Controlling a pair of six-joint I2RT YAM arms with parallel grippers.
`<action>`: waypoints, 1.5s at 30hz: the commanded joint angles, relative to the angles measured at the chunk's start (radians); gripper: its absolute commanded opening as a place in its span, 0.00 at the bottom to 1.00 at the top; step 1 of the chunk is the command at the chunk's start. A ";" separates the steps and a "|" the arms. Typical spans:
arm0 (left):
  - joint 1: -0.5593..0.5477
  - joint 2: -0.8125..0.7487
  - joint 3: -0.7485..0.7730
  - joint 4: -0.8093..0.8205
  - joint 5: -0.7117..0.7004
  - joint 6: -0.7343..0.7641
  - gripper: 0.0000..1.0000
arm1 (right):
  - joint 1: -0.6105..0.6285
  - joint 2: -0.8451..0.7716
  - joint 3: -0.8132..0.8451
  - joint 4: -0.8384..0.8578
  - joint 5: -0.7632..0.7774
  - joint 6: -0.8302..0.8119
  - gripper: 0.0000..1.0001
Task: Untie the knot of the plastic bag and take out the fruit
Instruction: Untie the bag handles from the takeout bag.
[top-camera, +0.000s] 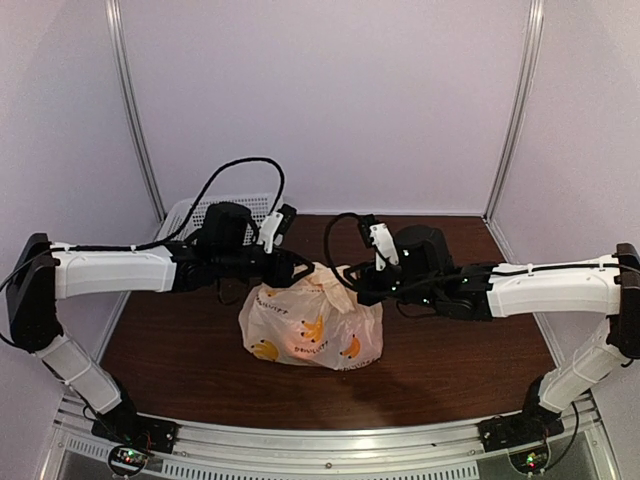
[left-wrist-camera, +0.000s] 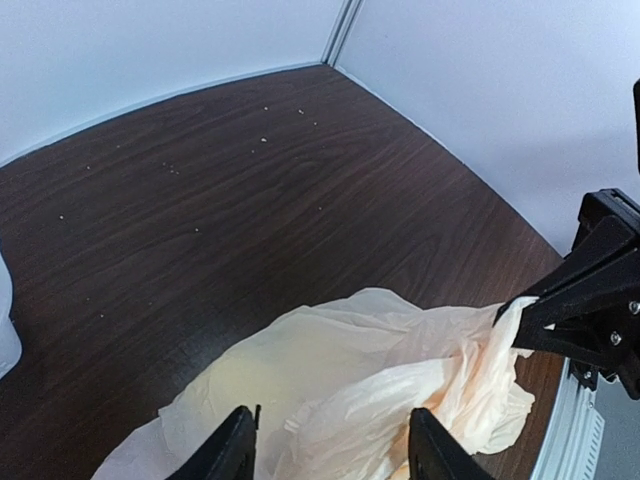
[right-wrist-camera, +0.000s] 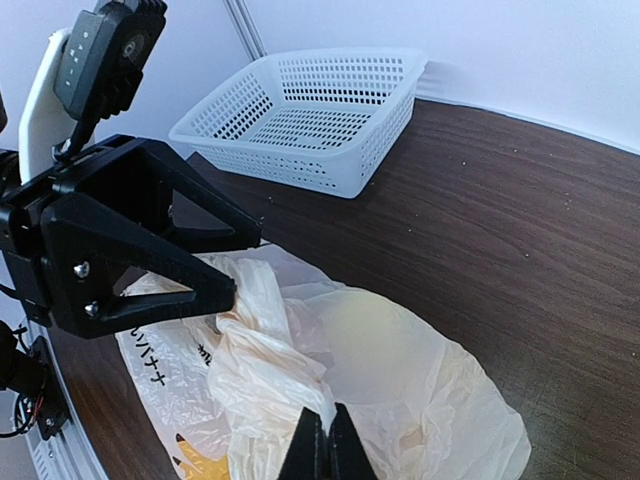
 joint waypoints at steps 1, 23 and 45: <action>-0.002 0.016 0.020 0.054 0.011 -0.013 0.45 | -0.004 -0.019 -0.009 0.020 -0.009 0.007 0.00; -0.003 -0.061 -0.070 0.114 -0.042 -0.088 0.00 | -0.008 -0.012 0.035 -0.054 0.100 0.024 0.00; 0.030 -0.137 -0.127 0.116 -0.117 -0.149 0.00 | -0.058 -0.058 -0.012 -0.062 0.136 0.057 0.00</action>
